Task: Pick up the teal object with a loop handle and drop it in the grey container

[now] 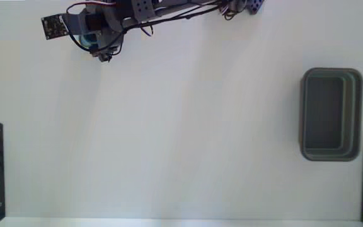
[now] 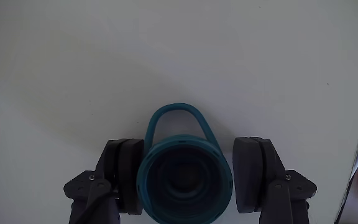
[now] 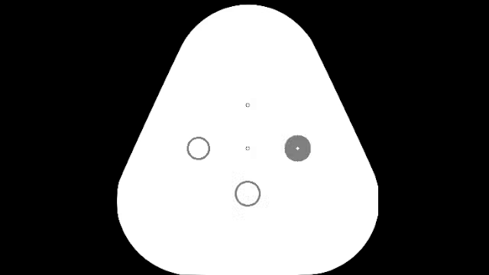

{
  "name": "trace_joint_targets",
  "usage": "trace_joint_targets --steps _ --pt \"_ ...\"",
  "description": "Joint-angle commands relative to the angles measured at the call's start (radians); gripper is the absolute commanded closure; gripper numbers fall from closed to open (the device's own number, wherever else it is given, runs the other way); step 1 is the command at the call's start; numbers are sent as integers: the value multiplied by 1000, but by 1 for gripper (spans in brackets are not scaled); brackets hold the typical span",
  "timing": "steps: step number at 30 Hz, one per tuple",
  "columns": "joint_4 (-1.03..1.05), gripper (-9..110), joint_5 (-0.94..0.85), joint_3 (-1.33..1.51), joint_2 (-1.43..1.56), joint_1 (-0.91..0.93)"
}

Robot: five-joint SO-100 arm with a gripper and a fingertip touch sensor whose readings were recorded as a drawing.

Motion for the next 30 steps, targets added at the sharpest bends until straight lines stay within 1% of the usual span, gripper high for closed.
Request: trace_joint_targets --steps 1,30 --pt "-12 18 5 -3 37 13" --pt "-12 27 5 -3 37 13"
